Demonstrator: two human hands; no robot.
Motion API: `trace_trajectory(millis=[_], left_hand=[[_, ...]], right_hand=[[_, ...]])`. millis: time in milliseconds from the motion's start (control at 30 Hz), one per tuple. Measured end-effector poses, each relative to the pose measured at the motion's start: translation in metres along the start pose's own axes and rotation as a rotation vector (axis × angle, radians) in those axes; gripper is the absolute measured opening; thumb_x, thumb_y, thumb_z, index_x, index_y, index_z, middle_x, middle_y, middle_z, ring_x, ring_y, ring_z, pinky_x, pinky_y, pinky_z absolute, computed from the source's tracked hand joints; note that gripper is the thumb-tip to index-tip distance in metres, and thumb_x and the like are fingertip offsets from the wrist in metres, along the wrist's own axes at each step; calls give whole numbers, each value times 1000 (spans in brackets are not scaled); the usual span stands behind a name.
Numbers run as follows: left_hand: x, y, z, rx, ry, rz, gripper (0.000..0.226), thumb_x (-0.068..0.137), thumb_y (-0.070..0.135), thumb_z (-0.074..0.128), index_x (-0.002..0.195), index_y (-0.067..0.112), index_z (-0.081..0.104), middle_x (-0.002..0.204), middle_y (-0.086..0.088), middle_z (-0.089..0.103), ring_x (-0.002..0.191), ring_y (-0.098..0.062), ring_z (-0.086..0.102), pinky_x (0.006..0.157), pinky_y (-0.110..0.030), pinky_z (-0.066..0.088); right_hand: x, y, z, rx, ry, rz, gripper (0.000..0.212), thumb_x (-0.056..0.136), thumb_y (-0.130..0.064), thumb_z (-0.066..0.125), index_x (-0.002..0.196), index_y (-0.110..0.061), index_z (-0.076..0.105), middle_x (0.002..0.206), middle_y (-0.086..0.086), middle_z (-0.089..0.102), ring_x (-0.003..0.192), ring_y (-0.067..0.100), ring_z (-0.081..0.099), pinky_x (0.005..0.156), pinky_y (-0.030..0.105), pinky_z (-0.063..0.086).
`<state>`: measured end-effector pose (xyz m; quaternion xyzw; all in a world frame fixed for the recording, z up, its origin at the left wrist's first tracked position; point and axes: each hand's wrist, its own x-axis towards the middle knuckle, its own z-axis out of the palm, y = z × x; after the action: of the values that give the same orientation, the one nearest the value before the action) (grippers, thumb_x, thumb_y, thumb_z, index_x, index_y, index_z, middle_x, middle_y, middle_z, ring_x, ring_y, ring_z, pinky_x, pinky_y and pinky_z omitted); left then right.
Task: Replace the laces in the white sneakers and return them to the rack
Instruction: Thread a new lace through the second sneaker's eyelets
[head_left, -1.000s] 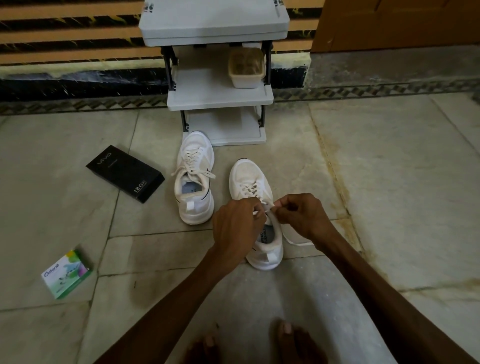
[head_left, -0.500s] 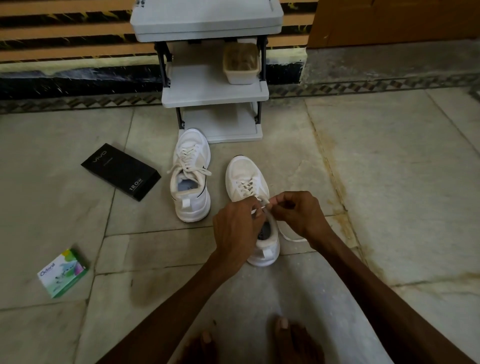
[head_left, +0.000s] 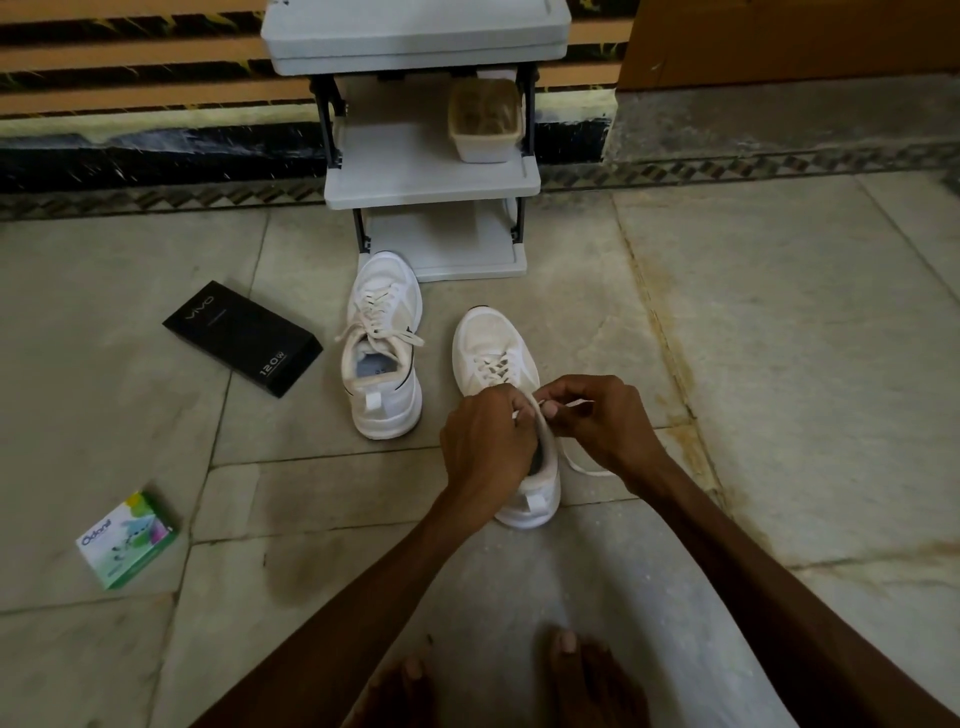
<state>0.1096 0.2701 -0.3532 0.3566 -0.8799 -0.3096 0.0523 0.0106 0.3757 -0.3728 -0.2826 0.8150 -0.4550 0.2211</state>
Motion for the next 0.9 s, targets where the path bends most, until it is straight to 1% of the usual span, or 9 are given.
trace_trajectory(millis=[167,233,333,467,600,700,800,833,900], left_hand=[[9,3,-18,82,-151,-3,22,93,34,56,89,21,74,90,1,72,88,-19,65,67,-27,41],[9,0,-24,161,-100,64,20,90,37,60,103,23,69,95,2,70,91,-19,65,67,-26,40],[7,-8,-24,184,-55,189,46,87,32,62,132,34,50,105,2,70,97,-20,64,70,-26,40],[8,-10,-19,252,-60,317,32,90,36,60,122,33,62,114,5,69,104,-16,62,89,-28,40],[17,-13,-20,349,-68,338,32,92,41,58,123,34,61,119,8,67,110,-14,59,90,-28,30],[21,-18,-20,309,-58,354,29,90,38,61,118,34,64,115,9,69,107,-14,61,83,-27,28],[25,-19,-17,270,-71,353,27,88,29,64,114,32,66,110,9,71,102,-15,63,79,-24,25],[26,-20,-16,239,-61,349,27,86,22,64,111,32,68,107,9,72,100,-15,64,79,-24,25],[26,-21,-15,196,-17,355,34,78,9,64,102,32,70,103,11,70,99,-15,62,79,-25,23]], right_hand=[[4,-1,6,68,75,64,13,76,-4,79,72,-16,76,73,0,74,68,15,72,73,37,60],[6,2,10,61,103,79,13,77,-6,79,71,-17,76,70,-3,73,66,14,71,71,37,61],[3,4,14,37,137,78,8,79,-14,78,74,-19,75,69,-8,71,63,6,68,66,26,59],[1,2,16,-55,140,-11,7,80,-14,76,76,-17,72,71,-10,68,65,-1,63,62,7,46],[6,-22,-3,-153,218,-31,21,83,-5,69,73,-23,63,69,-16,62,68,-7,60,62,7,45],[7,-67,-43,278,357,-84,16,89,0,56,81,-13,61,84,0,67,81,11,67,76,29,57],[1,-92,-65,829,224,-96,19,95,2,41,85,-10,51,85,8,63,74,18,63,73,31,58],[1,-88,-61,764,173,3,19,96,-1,39,85,-12,50,81,6,63,67,16,60,65,29,55],[4,-61,-39,189,78,202,15,99,-17,44,85,-17,51,80,3,65,67,16,58,60,29,48]])
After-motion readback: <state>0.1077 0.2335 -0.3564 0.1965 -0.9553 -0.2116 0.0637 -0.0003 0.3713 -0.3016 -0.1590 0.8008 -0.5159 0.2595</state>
